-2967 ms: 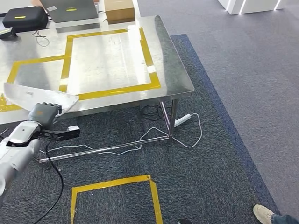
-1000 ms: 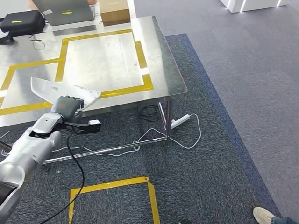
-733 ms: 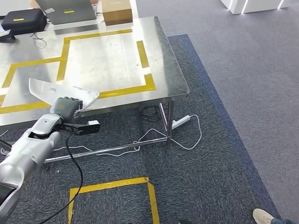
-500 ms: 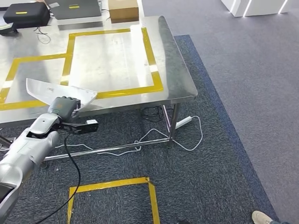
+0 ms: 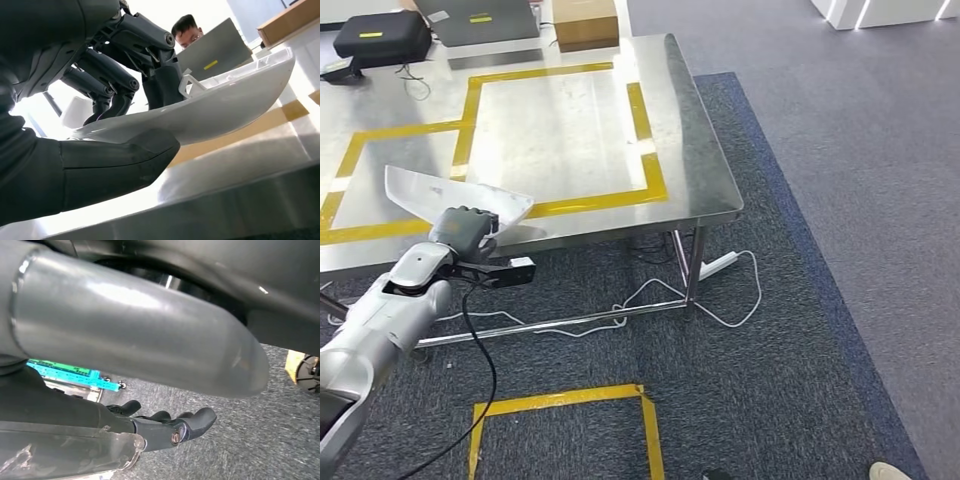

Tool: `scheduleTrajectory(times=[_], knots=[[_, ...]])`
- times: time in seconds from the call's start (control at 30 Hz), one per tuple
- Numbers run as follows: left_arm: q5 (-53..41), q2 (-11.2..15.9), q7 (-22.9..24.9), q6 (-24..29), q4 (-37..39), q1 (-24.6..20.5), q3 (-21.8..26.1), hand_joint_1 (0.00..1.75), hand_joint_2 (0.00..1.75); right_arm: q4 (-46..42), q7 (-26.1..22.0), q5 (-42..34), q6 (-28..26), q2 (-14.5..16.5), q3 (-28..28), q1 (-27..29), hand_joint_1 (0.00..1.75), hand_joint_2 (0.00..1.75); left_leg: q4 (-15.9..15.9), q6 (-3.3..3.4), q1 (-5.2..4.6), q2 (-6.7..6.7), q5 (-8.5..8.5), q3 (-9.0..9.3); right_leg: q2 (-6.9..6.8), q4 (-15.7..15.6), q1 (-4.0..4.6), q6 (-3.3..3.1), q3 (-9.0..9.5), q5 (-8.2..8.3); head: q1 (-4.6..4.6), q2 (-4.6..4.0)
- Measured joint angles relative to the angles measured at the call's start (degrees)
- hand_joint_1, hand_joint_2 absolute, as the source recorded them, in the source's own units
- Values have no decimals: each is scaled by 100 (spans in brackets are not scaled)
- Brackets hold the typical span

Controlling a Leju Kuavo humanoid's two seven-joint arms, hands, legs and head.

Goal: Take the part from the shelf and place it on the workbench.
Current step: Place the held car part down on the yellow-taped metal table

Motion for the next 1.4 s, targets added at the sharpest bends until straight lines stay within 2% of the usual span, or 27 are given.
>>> scheduleTrajectory(times=[0.03, 0.1, 0.13, 0.17, 0.2, 0.27, 0.33, 0.43, 0.5, 0.53, 0.6, 0.63, 0.67, 0.7, 0.73, 0.8, 0.83, 0.87, 1.0, 1.07, 1.13, 1.17, 1.2, 1.23, 1.3, 1.33, 1.4], knots=[[-1, 1, -3, 2, 1, -2, 0, 175, 175, 0, 7, 1, 0, 0, 1, 0, 0, 0, 257, -25, 5, 16, -133, -122, 0, -13, -7, -26, 20, -6, -15, 0], [-1, 3, -3, 2, 4, 7, 0, 175, 175, 0, 8, 2, 0, 0, 1, 5, 0, 0, 1016, -58, 12, 26, -440, -520, -3, -15, -8, -61, 53, -31, -31, 0], [-1, 3, -3, 2, 6, 23, 0, 175, 175, 0, 8, 2, 1, 0, 1, 8, 0, 0, 1309, -67, 18, 26, -505, -694, -4, -15, -10, -67, 72, -47, -32, 0], [-1, 3, -3, 1, 8, 39, 0, 175, 175, 0, 8, 3, 1, 0, 1, 9, 0, 0, 1424, -73, 26, 27, -462, -787, -4, -14, -15, -66, 96, -66, -31, 0], [-1, 3, -3, 2, 8, 51, 0, 175, 175, 0, 8, 3, 2, 0, 1, 9, 0, 0, 1314, -77, 36, 28, -307, -769, -4, -13, -24, -55, 126, -87, -32, 0], [-1, 4, -3, 3, 9, 51, 0, 175, 175, 0, 9, 3, 3, -1, 2, 8, 0, 0, 609, -103, 64, 52, 143, -473, -2, -9, -39, -8, 192, -139, -34, 0], [-1, 2, -3, 3, 11, 36, 0, 175, 175, 0, 4, 3, 3, -4, 2, 3, 0, 0, -2, -91, 71, 67, 337, -196, 4, 5, -24, 63, 217, -190, -53, 0], [-2, -4, 1, 4, 14, 40, 0, 175, 175, 2, -11, 3, -1, -7, 2, 8, 0, 0, -134, 36, 53, 55, 286, -135, -5, -37, -12, 144, 231, -218, -48, 0], [-3, -10, 10, 8, 15, 39, 0, 175, 175, 2, -7, 4, -7, -7, 2, 10, 0, 0, -141, 126, 58, 49, 269, -108, -15, 114, -20, 193, 166, -331, -22, 0], [-3, -14, 14, 12, 15, 37, 0, 175, 175, 2, -8, 4, -9, -7, 2, 8, 0, 0, -145, 163, 59, 49, 259, -90, -17, 370, -20, 209, 39, -461, -5, 0], [-2, -20, 22, 17, 17, 39, 0, 175, 175, 2, -18, 5, -14, -7, 2, 9, 0, 0, -143, 215, 34, 46, 230, -70, -17, 1151, -13, 214, -373, -769, 26, 0], [-1, -21, 26, 19, 18, 43, 0, 175, 175, 2, -24, 5, -15, -7, 2, 13, 0, 0, -142, 232, 17, 40, 217, -62, -17, 1487, -7, 208, -578, -854, 30, 0], [0, -22, 29, 19, 19, 47, 0, 175, 175, 2, -26, 5, -16, -7, 2, 18, 0, 0, -141, 244, 2, 31, 201, -46, -17, 1640, 2, 193, -701, -832, 31, 0], [0, -22, 32, 19, 20, 50, 0, 175, 175, 2, -25, 4, -17, -7, 2, 24, 0, 0, -141, 251, -11, 17, 183, -22, -16, 1564, 14, 168, -713, -693, 32, 0], [0, -24, 32, 19, 20, 50, 0, 175, 175, 2, -24, 4, -17, -7, 2, 27, 0, 0, -141, 251, -21, 3, 160, 12, -16, 1272, 29, 135, -616, -465, 33, 0], [-1, -30, 32, 19, 20, 45, 0, 175, 175, 2, -24, 3, -17, -8, 2, 28, 0, 0, -135, 229, -43, -16, 107, 74, -13, 490, 64, 60, -279, -50, 35, 0], [-1, -32, 32, 19, 20, 41, 0, 175, 175, 2, -35, 3, -17, -8, 2, 22, 0, 0, -130, 209, -52, -21, 88, 86, -11, 219, 75, 40, -143, 34, 34, 0], [0, -29, 32, 17, 20, 40, 0, 175, 175, 2, -48, 3, -17, -8, 2, 18, 0, 0, -130, 184, -59, -23, 76, 88, -6, 82, 86, 27, -68, 41, 28, 0], [2, -27, 11, 11, 20, 37, 1, 175, 175, 2, -59, 10, -11, -6, 2, 17, 0, 0, -64, 63, -50, -9, -18, 76, 3, -33, 64, -44, 42, -15, -4, 0], [10, -23, 5, 7, 20, 29, 3, 175, 175, 2, -43, 11, -7, -5, 2, 13, 0, 0, 436, 4, -43, 12, -268, -158, -1, -77, 30, -87, 115, -35, -32, 0], [16, -18, 5, -4, 22, 40, 4, 175, 175, 2, -45, 11, -3, -4, 2, 16, 0, 0, 1181, -44, -21, 19, -529, -579, -1, -81, 18, -109, 166, -77, -44, 0], [16, -18, 5, -9, 24, 52, 4, 175, 175, 2, -45, 11, -2, -5, 2, 20, 0, 0, 1395, -60, -7, 21, -539, -730, -1, -81, 13, -108, 193, -100, -46, 0], [17, -19, 5, -11, 26, 62, 4, 175, 175, 2, -45, 11, -2, -5, 2, 23, 0, 0, 1399, -71, 8, 23, -428, -781, 0, -80, 8, -101, 224, -126, -45, 0], [18, -18, 5, -12, 27, 65, 4, 175, 175, 2, -44, 11, -2, -5, 2, 25, 0, 0, 1183, -81, 23, 26, -213, -721, 2, -78, 0, -87, 262, -154, -45, 0], [27, -16, 8, -12, 29, 55, 4, 175, 175, 2, -43, 11, -2, -5, 2, 27, 0, 0, 428, -107, 43, 45, 253, -406, 6, -67, 0, -27, 334, -227, -51, 0], [33, -16, 14, -12, 31, 47, 4, 175, 175, 2, -47, 11, -2, -6, 2, 25, 0, 0, 115, -90, 46, 53, 358, -263, 9, -55, 8, 9, 350, -261, -55, 0], [43, -24, 33, -12, 35, 46, 4, 175, 175, 2, -56, 13, -2, -7, 2, 25, 0, 0, -129, -21, 30, 53, 335, -148, 12, -55, 28, 68, 362, -295, -55, 0]])
